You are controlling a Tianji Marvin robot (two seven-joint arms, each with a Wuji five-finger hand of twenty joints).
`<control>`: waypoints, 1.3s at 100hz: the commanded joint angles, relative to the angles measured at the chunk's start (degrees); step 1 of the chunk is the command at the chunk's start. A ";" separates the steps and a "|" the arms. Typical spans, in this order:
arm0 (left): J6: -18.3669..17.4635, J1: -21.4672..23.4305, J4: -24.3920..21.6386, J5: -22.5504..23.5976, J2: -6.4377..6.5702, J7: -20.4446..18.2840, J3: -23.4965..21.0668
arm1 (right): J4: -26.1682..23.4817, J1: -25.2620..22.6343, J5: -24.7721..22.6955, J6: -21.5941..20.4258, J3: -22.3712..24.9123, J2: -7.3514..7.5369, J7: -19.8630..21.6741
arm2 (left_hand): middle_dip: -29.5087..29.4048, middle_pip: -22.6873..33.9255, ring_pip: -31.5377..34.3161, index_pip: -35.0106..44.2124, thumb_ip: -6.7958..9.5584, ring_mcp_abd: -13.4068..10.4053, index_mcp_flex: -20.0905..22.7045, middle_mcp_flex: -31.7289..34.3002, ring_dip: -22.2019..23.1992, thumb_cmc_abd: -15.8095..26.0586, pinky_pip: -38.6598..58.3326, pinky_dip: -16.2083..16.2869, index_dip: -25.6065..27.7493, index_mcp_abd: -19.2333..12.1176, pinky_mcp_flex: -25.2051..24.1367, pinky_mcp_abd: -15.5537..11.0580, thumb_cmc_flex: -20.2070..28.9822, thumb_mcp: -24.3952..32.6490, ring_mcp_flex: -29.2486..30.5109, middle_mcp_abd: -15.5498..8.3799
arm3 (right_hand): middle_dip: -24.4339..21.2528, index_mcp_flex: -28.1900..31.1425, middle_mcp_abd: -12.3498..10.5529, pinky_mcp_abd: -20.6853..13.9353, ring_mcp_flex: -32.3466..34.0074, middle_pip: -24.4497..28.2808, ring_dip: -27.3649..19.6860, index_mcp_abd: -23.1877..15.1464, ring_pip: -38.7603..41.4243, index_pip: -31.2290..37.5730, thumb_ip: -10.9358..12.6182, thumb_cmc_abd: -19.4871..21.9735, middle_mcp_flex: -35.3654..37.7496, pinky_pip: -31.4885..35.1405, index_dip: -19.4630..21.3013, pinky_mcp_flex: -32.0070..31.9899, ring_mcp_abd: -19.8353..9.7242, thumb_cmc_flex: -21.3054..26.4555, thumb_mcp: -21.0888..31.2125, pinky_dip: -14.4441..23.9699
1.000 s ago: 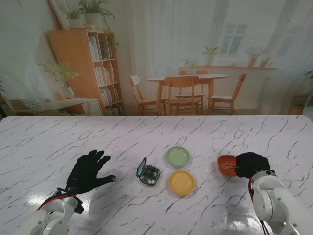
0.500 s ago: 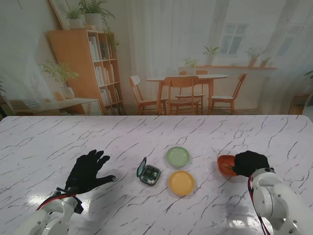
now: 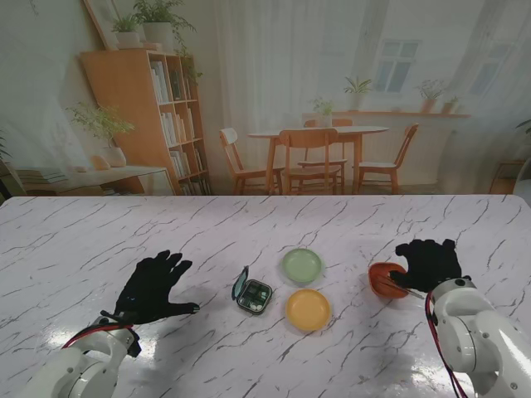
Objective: Refill the pill box with tweezers
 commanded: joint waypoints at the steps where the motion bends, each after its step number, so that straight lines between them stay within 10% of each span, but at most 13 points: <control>1: -2.17 -0.88 0.55 -0.72 -0.07 -0.86 0.85 | -1.48 -0.91 0.11 -1.14 -0.16 -0.12 -0.28 | 0.50 0.57 0.96 -1.10 0.96 0.54 -2.57 -2.34 -0.19 -1.84 1.83 0.99 -1.31 2.15 0.33 -1.58 0.69 -0.26 -0.67 1.47 | -1.19 -2.98 0.64 -1.28 -1.91 -1.64 -2.13 2.25 -3.64 -2.13 1.68 1.53 -2.00 -1.14 -1.68 -1.03 0.43 -2.06 -1.24 -1.81; 38: -5.64 -7.36 7.06 -3.21 0.27 -1.29 6.99 | -4.20 -2.36 1.83 -6.02 -0.75 -0.50 -4.66 | 1.85 1.94 1.85 -5.12 1.17 1.60 -11.68 -7.45 0.61 -2.89 4.19 2.23 -3.31 5.46 2.16 -4.12 1.12 0.62 -1.99 2.83 | -3.13 -4.32 1.17 -3.19 -6.23 -4.90 -6.17 4.83 -9.40 -4.61 1.56 0.82 -4.59 -3.35 -4.91 -3.57 0.42 -2.45 -1.33 -7.47; 130: -8.83 -22.02 21.02 -8.84 0.36 -1.99 22.50 | -6.89 -2.66 2.07 -11.97 -2.29 -0.75 -9.55 | 2.80 1.71 1.51 -5.87 1.14 1.09 -11.91 -7.81 0.12 -3.12 4.69 2.54 -3.93 5.71 1.93 -4.40 0.60 0.89 -1.88 2.18 | -3.16 -3.29 1.44 -2.61 -6.30 -5.28 -6.59 4.33 -9.49 -3.95 1.53 0.12 -3.83 -2.31 -5.72 -3.63 1.05 -2.58 -0.87 -10.49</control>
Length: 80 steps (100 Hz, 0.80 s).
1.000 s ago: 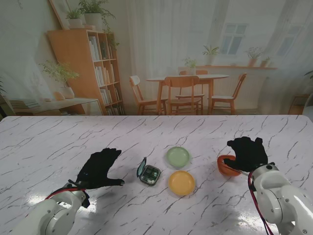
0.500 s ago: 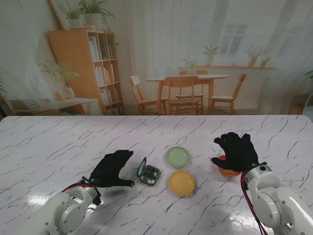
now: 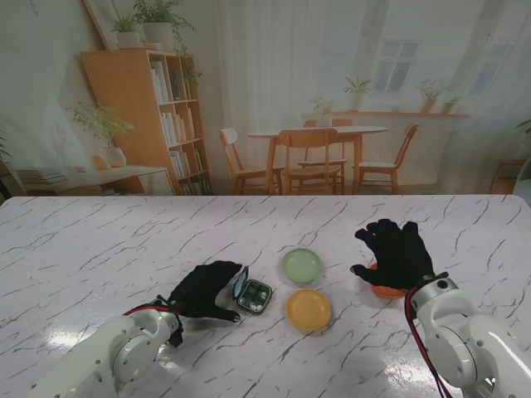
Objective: Refill the pill box with tweezers
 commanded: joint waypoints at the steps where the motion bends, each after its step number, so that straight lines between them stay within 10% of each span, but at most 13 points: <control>1: -1.69 -0.83 1.53 -0.47 -0.57 0.13 0.79 | -0.69 -0.57 0.00 -0.40 -0.18 -0.48 -0.43 | 0.67 -0.09 -0.04 -0.31 1.15 -0.12 -2.38 -1.39 -0.04 -1.42 1.41 0.99 0.31 1.01 -0.26 -1.76 0.43 0.73 -1.84 0.21 | -0.13 -1.05 0.82 -2.61 -1.56 -0.48 -1.09 1.51 -1.04 0.20 1.53 0.11 -0.29 0.51 -0.73 -0.64 1.00 -0.92 0.45 -0.69; 80: -2.25 -4.76 6.81 -0.72 -0.97 4.38 6.22 | 0.14 4.06 -0.34 1.24 -7.93 -0.58 -3.17 | 2.39 3.17 2.66 5.47 0.95 -3.66 -1.22 1.26 0.82 -2.31 2.17 1.36 6.80 -4.08 0.77 -3.14 3.36 1.10 -1.02 -4.53 | 3.84 4.12 -0.71 -4.83 6.95 6.83 4.06 -1.08 8.56 5.02 1.01 -2.07 7.72 7.72 0.75 6.43 1.33 0.61 5.26 3.05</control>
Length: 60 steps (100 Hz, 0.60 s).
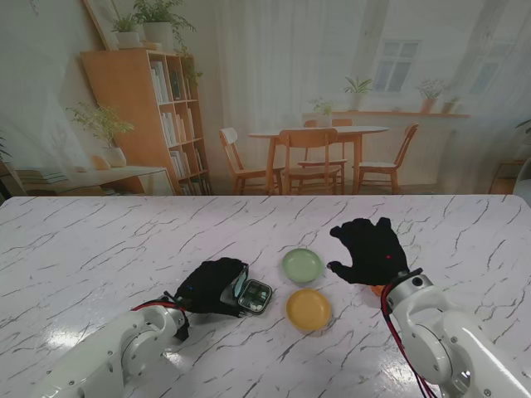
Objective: Refill the pill box with tweezers
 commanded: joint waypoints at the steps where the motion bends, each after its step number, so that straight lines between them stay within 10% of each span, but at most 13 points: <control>1: -1.77 0.43 0.77 -0.04 -0.34 -0.51 0.61 | 0.09 0.60 -0.05 0.32 -1.25 -0.59 -0.46 | 0.83 0.90 1.07 0.80 0.94 -1.69 -1.09 1.10 0.69 -1.66 1.43 0.38 1.58 -1.69 0.83 -1.78 1.85 0.31 -0.99 -1.55 | 1.34 2.18 -0.16 -4.95 1.52 1.84 2.11 -0.99 3.32 1.57 1.01 -0.55 2.59 2.49 0.78 1.52 1.22 0.16 1.32 2.29; 39: -1.72 1.42 -0.04 0.85 -0.12 -0.45 0.16 | 4.24 8.28 6.15 4.38 -13.57 -1.98 -6.71 | 1.34 1.58 1.57 3.51 0.85 -2.91 0.54 3.27 0.64 -1.34 1.36 0.37 5.77 -3.65 0.92 -2.16 3.19 0.24 -0.56 -3.57 | 7.82 9.44 -2.09 -11.60 8.57 14.05 13.21 -6.62 27.05 8.80 1.74 8.01 12.01 14.17 3.57 10.83 0.82 6.15 -2.84 14.79; 60: -1.84 1.48 0.28 0.84 -0.20 0.24 0.49 | 7.74 13.72 11.68 7.28 -21.15 -3.32 -8.94 | 1.43 1.59 1.52 3.76 0.81 -3.14 0.87 3.71 0.59 -1.04 1.31 0.36 6.64 -3.89 0.79 -2.03 3.32 0.16 -0.51 -3.84 | 6.39 9.96 -3.92 -10.09 10.88 12.18 11.23 -9.19 24.41 23.55 -2.56 10.70 16.89 10.73 -8.09 9.06 -1.44 14.98 -6.57 12.99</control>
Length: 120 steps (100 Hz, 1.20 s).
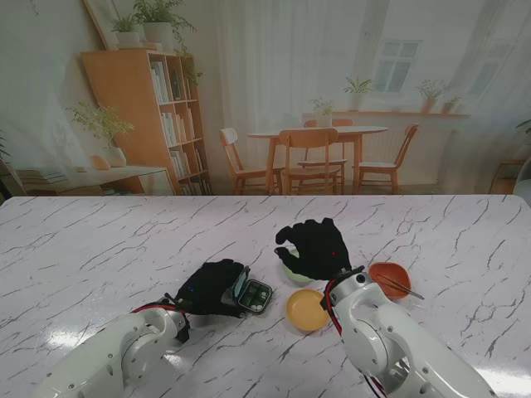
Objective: Refill the pill box with tweezers
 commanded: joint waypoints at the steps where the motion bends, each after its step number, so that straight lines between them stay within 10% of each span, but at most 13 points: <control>1: -1.65 0.78 0.91 -0.09 -0.26 -0.56 0.60 | 0.46 1.05 1.23 0.01 -1.07 -1.69 1.86 | 0.91 0.13 0.31 0.16 0.81 -1.67 0.65 0.72 0.49 -1.03 1.32 0.62 1.17 -1.23 -0.45 -2.02 0.89 0.08 -0.51 -1.17 | -0.83 1.35 -1.03 -10.15 0.42 -2.00 -0.91 -0.95 -2.31 2.53 -2.49 2.62 1.34 -1.67 -2.13 -1.46 -1.58 2.82 -1.20 -1.17; 61: -1.94 1.08 0.89 0.50 -0.11 -0.29 0.71 | 15.07 13.54 16.86 2.37 -16.97 -6.38 0.29 | 1.11 0.17 0.23 0.18 0.74 -2.04 1.16 1.37 0.52 -0.65 1.44 0.69 2.24 -1.50 -0.73 -1.84 0.91 -0.19 -0.17 -1.54 | -4.16 2.38 -2.65 -9.02 2.61 -9.50 -7.90 -0.01 -17.28 5.86 -1.31 1.64 2.56 -7.16 -4.91 -4.23 -4.61 4.67 1.30 -8.29; 120: -1.52 1.36 1.18 1.01 -0.18 1.19 0.56 | 15.49 11.22 19.04 0.70 -16.92 -4.56 6.71 | 1.25 0.37 0.24 0.31 0.72 -2.22 1.55 1.76 0.60 -0.49 1.59 0.74 2.67 -1.65 -0.66 -1.77 1.10 -0.29 0.08 -1.86 | -3.06 6.27 -1.29 -8.98 5.85 -6.42 -5.80 0.73 -12.42 7.49 -1.20 2.51 6.85 -3.97 -3.33 -2.12 -3.05 3.95 1.14 -8.11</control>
